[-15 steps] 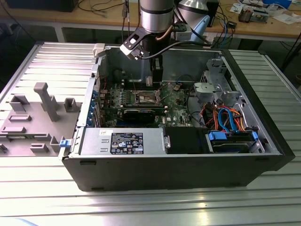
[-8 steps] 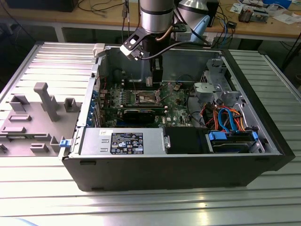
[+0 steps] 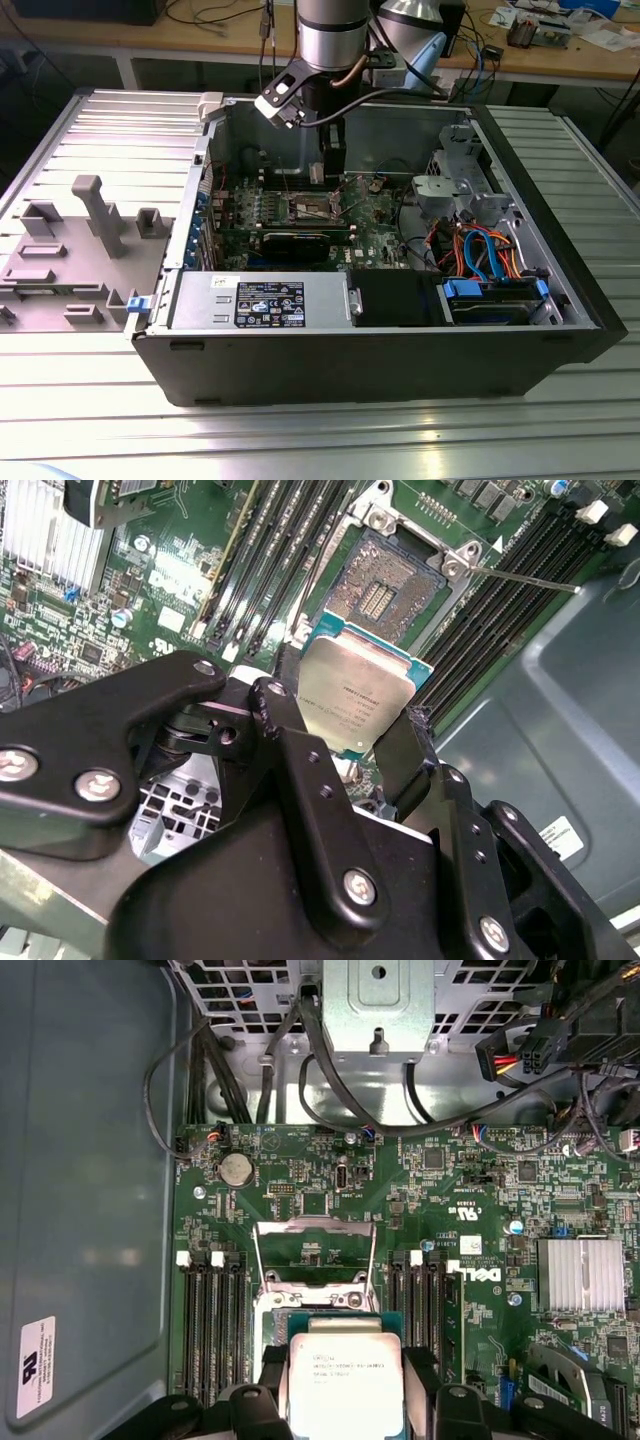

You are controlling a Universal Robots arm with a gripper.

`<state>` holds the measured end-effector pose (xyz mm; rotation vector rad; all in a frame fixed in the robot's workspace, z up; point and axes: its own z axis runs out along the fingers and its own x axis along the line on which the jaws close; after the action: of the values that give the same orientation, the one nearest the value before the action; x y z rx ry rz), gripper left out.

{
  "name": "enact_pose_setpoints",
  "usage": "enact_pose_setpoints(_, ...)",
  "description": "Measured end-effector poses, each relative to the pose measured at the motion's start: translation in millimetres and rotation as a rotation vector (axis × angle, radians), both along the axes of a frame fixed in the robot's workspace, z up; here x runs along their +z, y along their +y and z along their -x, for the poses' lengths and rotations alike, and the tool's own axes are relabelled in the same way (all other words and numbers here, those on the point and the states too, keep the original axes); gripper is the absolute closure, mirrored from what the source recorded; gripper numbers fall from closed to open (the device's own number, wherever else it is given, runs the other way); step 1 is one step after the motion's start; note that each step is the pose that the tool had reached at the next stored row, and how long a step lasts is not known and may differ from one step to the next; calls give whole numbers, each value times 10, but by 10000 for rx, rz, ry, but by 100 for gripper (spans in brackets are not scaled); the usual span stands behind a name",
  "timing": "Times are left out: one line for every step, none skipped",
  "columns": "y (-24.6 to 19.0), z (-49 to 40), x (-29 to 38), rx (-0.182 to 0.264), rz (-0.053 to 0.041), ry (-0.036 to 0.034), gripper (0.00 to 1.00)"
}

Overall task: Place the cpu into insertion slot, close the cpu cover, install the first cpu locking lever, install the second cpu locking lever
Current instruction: 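Place the cpu into insertion slot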

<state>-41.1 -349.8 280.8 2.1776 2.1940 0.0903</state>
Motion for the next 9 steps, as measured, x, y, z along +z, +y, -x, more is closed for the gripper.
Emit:
enact_pose_setpoints(0,0,-2,2,-1,0,46)
enact_pose_setpoints(2,2,-5,3,-2,-1,46)
enact_pose_setpoints(6,3,-8,1,-3,-1,46)
enact_pose_setpoints(10,3,-13,-1,-1,-1,46)
enact_pose_setpoints(13,5,-28,-9,-2,-1,46)
enact_pose_setpoints(15,6,-38,-14,1,0,46)
enact_pose_setpoints(18,6,-52,-18,0,1,46)
enact_pose_setpoints(22,8,-76,-24,1,3,46)
enact_pose_setpoints(23,12,-108,-34,-1,4,46)
